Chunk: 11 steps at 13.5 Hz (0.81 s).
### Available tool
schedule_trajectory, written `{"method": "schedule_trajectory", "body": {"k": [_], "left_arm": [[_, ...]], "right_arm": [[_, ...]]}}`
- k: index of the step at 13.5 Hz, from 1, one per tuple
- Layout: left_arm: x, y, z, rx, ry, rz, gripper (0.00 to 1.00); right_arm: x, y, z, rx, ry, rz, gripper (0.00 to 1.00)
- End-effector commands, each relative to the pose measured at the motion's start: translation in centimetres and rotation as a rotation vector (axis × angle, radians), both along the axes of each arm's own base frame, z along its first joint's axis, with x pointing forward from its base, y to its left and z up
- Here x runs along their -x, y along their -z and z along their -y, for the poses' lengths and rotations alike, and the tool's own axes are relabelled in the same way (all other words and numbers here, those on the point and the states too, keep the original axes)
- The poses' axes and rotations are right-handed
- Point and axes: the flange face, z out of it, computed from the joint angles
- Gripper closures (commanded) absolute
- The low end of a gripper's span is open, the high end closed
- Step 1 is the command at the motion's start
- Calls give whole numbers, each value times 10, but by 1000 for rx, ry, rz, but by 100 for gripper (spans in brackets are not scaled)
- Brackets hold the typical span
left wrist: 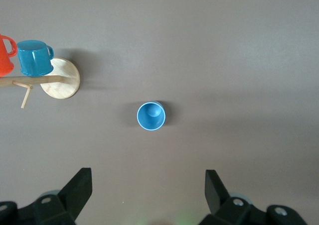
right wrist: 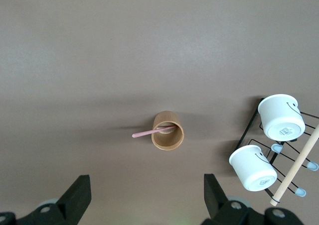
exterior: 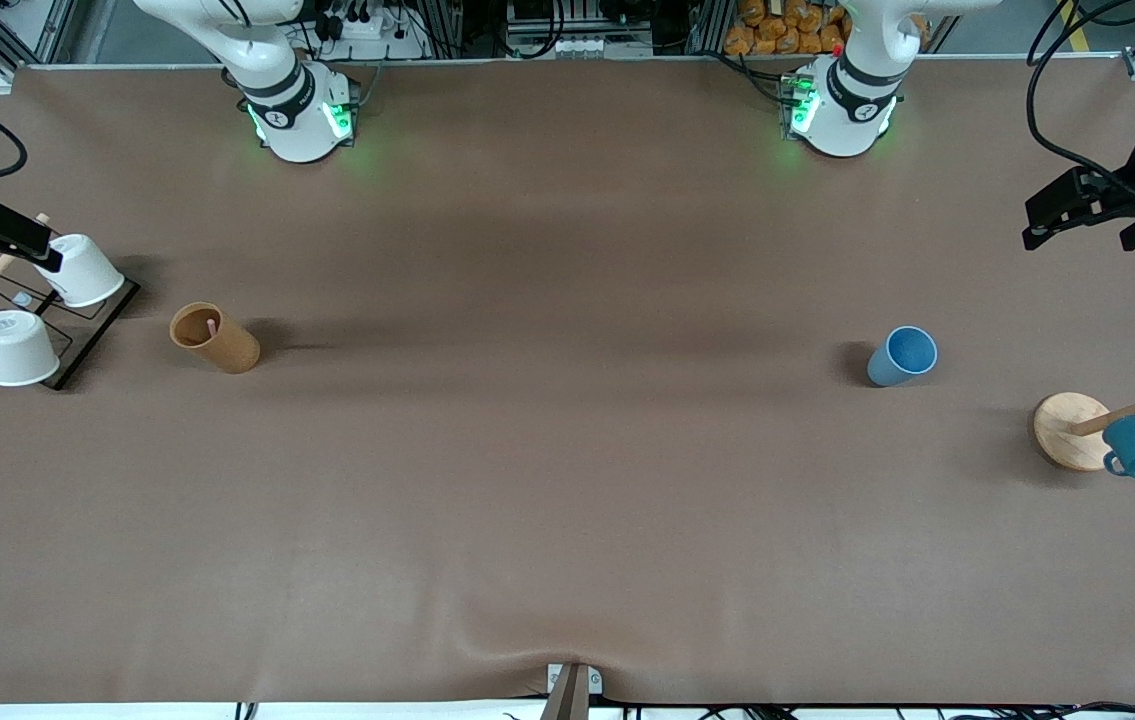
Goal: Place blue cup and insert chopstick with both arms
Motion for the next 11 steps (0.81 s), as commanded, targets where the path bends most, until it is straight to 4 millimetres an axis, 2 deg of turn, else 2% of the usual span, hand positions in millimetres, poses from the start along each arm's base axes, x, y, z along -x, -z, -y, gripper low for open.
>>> {"method": "schedule_trajectory", "body": {"k": [1, 7, 11], "left_arm": [[5, -3, -1, -18, 6, -5, 0], [5, -2, 0, -24, 9, -6, 0], [6, 3, -1, -25, 7, -15, 0]], "right_arm": [[-2, -3, 3, -5, -9, 1, 0], [-4, 0, 4, -4, -5, 0, 0], [-14, 17, 5, -6, -7, -28, 0]]}}
